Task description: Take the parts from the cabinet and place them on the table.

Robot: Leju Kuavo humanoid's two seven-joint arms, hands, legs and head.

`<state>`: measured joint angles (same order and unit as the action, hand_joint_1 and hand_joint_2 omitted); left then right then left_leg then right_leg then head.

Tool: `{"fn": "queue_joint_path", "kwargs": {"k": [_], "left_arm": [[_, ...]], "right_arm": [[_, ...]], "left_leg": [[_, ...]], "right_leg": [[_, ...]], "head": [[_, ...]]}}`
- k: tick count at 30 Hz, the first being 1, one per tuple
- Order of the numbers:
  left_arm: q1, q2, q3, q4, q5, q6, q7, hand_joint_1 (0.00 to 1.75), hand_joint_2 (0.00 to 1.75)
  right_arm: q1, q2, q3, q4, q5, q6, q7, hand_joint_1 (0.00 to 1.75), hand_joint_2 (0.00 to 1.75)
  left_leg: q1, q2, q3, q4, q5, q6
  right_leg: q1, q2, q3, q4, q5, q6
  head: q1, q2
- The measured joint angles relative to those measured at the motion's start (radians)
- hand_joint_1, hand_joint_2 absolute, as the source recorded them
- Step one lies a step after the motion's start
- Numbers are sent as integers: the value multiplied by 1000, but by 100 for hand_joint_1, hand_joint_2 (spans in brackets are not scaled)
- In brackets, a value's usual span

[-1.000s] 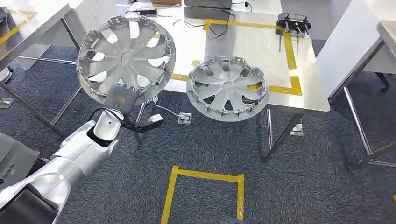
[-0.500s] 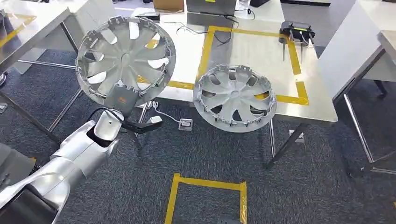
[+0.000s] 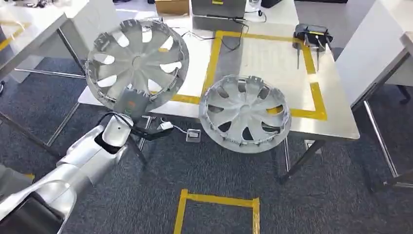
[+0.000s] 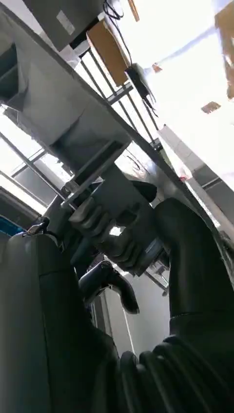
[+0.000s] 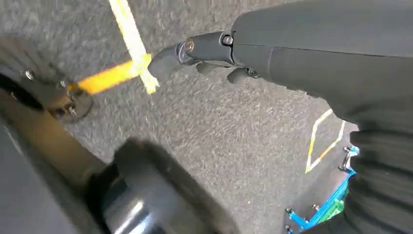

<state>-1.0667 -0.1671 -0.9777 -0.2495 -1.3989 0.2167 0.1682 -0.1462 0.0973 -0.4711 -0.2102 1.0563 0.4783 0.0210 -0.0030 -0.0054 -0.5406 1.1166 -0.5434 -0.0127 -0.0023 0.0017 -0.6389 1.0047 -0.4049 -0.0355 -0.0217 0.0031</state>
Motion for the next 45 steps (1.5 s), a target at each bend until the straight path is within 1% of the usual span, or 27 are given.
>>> {"fn": "queue_joint_path", "kwargs": {"k": [3,4,5,6,8,9,10,11,13,14,16,18,19,20,21,23,24,26,28,30,34,35,36,39,40,43,45], "left_arm": [[2,-1,0,0,-4,0,0,175,175],[2,-1,0,0,-4,0,0,175,175],[3,-1,0,1,-4,0,0,175,175],[3,0,0,2,-4,0,-1,175,175],[3,2,0,5,-4,0,-1,175,175],[3,4,0,7,-4,0,-1,175,175],[0,3,0,7,-5,0,-1,175,175],[1,-3,0,3,-5,0,0,175,175],[0,-3,2,4,-5,0,0,175,175],[1,-5,2,3,-4,0,0,175,175],[2,-5,2,6,-4,-1,0,175,175],[4,-9,2,6,-5,0,0,175,175],[6,-10,2,6,-6,0,0,175,175],[8,-10,2,7,-6,0,0,175,175],[11,-10,2,7,-6,0,0,175,175],[14,-14,2,7,-6,0,0,175,175],[13,-15,2,8,-6,0,0,175,175],[9,-16,2,8,-8,3,0,175,175],[8,-16,2,6,-7,3,2,175,175],[8,-15,3,7,-6,3,1,175,175],[9,-11,3,8,-8,2,-8,175,175],[11,-11,3,9,-8,2,-11,175,175],[14,-11,3,10,-8,2,-13,175,175],[14,-6,3,11,-9,-1,-15,175,175],[13,-6,3,11,-10,-1,-15,175,175],[13,-10,3,10,-14,-1,-17,175,175],[14,-9,3,12,-8,-4,-24,175,175]], "right_arm": [[-3,1,0,0,-2,0,0,0,175],[-1,1,0,0,-2,0,0,0,175],[1,1,0,0,-2,0,0,0,175],[2,1,0,0,-3,0,0,0,175],[2,1,0,0,-3,0,0,0,175],[3,1,0,0,-3,0,0,0,175],[1,1,0,0,-3,0,0,0,175],[1,1,0,0,-3,0,0,0,175],[1,1,0,0,-4,0,0,0,175],[1,1,0,0,-4,0,0,0,175],[-1,1,0,0,-7,0,-1,0,175],[2,1,0,0,-8,0,-1,0,175],[4,1,0,0,-8,0,-1,0,175],[4,1,0,0,-10,0,-3,0,175],[4,1,0,0,-10,0,-3,0,175],[5,1,0,0,-10,0,-3,0,175],[7,1,0,0,-10,0,-3,0,175],[4,1,0,0,-10,0,-3,0,175],[5,1,0,0,-10,0,-3,0,175],[4,0,0,0,-9,0,-4,0,175],[0,-1,0,0,-9,0,-8,0,175],[2,-2,0,0,-9,0,-9,0,175],[3,-2,0,0,-9,0,-10,0,175],[3,-1,0,0,-9,0,-9,0,175],[2,-1,0,0,-10,-1,-9,0,175],[6,0,0,0,-10,-1,-9,0,175],[6,0,0,0,-10,-1,-10,0,175]], "left_leg": [[6,0,-142,193,-68,-14],[8,0,-175,218,-76,-18],[10,1,-186,199,-57,-19],[12,1,-179,146,-13,-19],[13,3,-145,-17,129,-19],[12,5,-144,-74,180,-18],[8,4,-133,-88,132,-4],[7,0,-133,-83,151,6],[7,0,-125,-86,140,19],[13,-1,-111,-93,138,25],[13,-2,-96,-100,130,36],[12,-6,-83,-100,114,40],[12,-8,-73,-100,105,40],[11,-9,-59,-100,94,39],[11,-9,-44,-99,84,37],[11,-10,-15,-98,60,33],[11,-10,-11,-98,49,27],[5,-17,-7,-89,34,12],[6,-14,10,-87,31,0],[9,-9,1,-60,12,-8],[9,-4,-159,198,-95,-19],[9,-4,-177,210,-86,-19],[9,-4,-174,180,-53,-16],[4,-3,-96,-57,99,3],[-3,-4,-96,-74,71,5],[-3,-6,-84,-74,90,16],[-1,-8,-81,-83,97,9]], "right_leg": [[-2,1,29,0,-30,-4],[-3,3,42,1,-40,-3],[-5,6,57,2,-52,0],[-7,9,74,3,-65,3],[-12,12,103,6,-91,14],[-7,12,101,8,-102,21],[-7,14,105,11,-109,28],[-5,11,106,8,-114,35],[-6,11,121,1,-118,42],[-7,10,109,20,-118,44],[-7,4,31,152,-112,50],[-7,5,-74,287,-170,54],[-7,5,-107,316,-195,55],[-7,4,-124,305,-195,55],[-7,4,-120,261,-165,54],[-7,3,-80,104,-35,48],[-6,0,-64,28,47,43],[1,-1,-59,6,40,37],[2,-1,-49,3,36,23],[-3,1,-31,-2,33,9],[-1,2,-26,6,15,-5],[0,3,-24,9,10,-4],[-1,6,-21,14,5,-3],[-1,12,-15,29,-11,4],[3,12,-17,33,-12,9],[0,11,-15,26,-12,24],[4,11,-13,21,-9,9]], "head": [[1,0],[1,0],[1,0],[1,0],[1,0],[1,0],[-2,0],[4,0],[4,0],[4,0],[8,0],[9,0],[9,0],[9,0],[9,0],[9,0],[9,0],[9,0],[9,0],[8,0],[7,0],[7,0],[7,0],[7,0],[7,0],[8,0],[8,0]]}}
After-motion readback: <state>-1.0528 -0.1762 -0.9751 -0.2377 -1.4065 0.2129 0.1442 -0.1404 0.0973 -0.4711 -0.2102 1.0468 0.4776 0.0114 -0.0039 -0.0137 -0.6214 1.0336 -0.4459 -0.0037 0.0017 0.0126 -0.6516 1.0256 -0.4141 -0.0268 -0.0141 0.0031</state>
